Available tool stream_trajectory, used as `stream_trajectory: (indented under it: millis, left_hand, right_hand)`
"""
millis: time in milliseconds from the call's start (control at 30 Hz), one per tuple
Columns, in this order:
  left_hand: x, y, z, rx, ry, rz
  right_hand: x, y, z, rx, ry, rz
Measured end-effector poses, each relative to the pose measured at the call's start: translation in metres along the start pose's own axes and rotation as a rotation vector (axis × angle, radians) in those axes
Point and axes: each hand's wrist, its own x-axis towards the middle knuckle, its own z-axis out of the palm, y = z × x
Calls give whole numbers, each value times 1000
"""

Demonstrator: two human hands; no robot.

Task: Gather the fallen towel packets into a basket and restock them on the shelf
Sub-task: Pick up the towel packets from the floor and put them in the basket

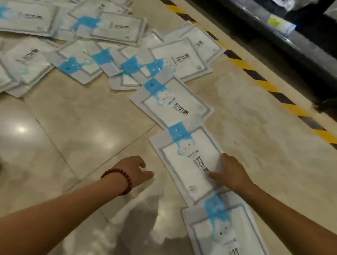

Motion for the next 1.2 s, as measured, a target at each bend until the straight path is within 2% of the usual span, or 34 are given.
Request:
stream_trajectory:
  millis: [267,433,500,567,667,767,867,967,1100,1200]
  left_hand:
    - [11,-11,38,-291,55,-26]
    - [14,-16,39,-515,146,-14]
    - [14,-9,35,-727,119,-55]
    - [10,-2,33,-984,52,-49]
    - [9,4,34,-1185,44,-32]
    - [13,6,35,-1134,148,-36]
    - [14,4,35,-1100,217,-21]
    - [15,1,35,-1100,239,-28]
    - [14,3,33,-1094,255,-14]
    - [11,1,31,-1120,259,-25]
  right_hand:
    - [22,-12,30,-39,280,103]
    - [7,-19,18,561,317,-103]
    - [-7,-30,15,781,245,-96]
    - [-23,-40,19,903,144,-93]
    - [-39,-46,28,810,34,-164]
    - [-44,-32,32,695,-4,-135]
    - [-53,10,39,399,84,-27]
    - [-75,59,55,155,186,176]
    - [-96,91,78,47,86,427]
    - [-94,90,82,6,89,431]
